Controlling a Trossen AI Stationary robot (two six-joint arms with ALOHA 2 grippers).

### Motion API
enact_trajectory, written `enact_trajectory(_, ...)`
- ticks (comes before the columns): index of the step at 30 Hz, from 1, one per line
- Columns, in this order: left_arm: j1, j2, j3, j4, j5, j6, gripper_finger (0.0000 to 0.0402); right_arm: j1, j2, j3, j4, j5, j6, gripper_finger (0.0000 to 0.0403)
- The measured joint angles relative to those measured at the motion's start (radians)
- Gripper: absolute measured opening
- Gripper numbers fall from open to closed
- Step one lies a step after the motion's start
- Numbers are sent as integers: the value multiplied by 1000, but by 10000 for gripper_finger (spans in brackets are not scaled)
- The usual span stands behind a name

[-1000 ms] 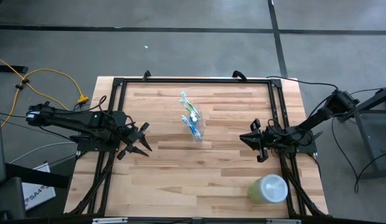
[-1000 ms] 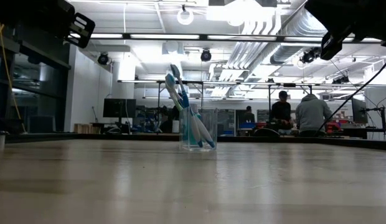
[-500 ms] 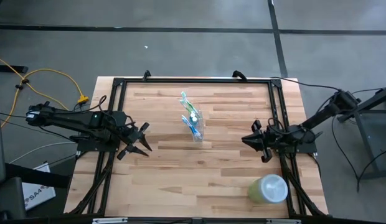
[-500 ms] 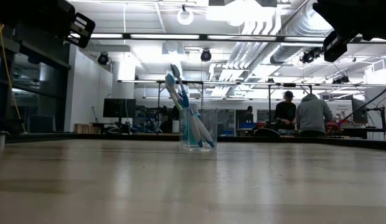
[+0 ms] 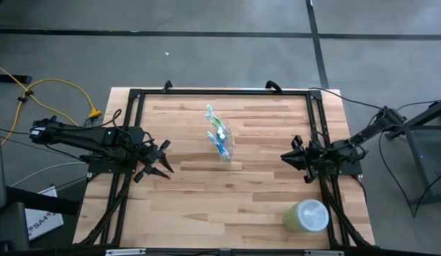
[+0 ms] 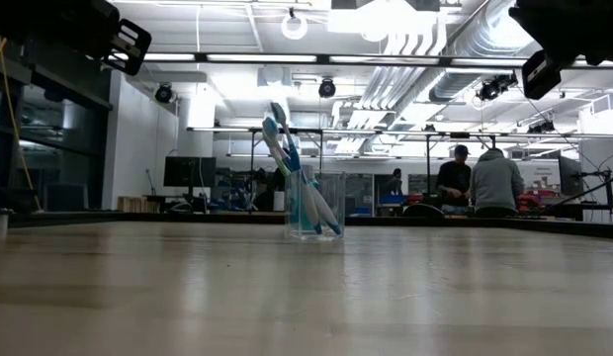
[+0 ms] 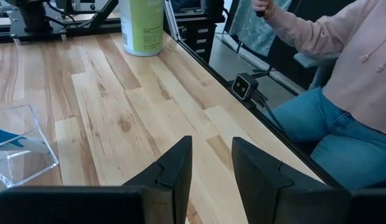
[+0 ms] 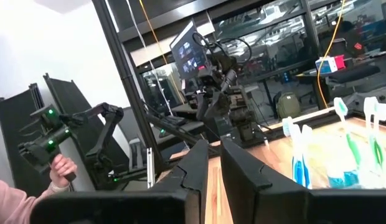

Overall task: Pick & Place toothbrushing station
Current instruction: Return to Home Position

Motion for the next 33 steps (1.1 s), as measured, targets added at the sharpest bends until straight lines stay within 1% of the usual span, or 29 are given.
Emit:
enact_trajectory(4, 0, 0, 0, 0, 0, 0, 110, 0, -66, 0, -117, 0, 22, 36)
enact_trajectory(10, 0, 0, 0, 0, 1, 0, 110, 0, -146, 0, -200, 1, 22, 36)
enact_trajectory(15, 0, 0, 0, 0, 17, 0, 110, 0, -217, 0, -321, 1, 25, 36)
enact_trajectory(27, 0, 0, 0, 13, 17, -1, 110, 0, -415, -2, -589, 5, 49, 36)
enact_trajectory(33, 0, 0, 0, 23, 17, -15, 110, 0, -414, -1, -604, -12, 44, 36)
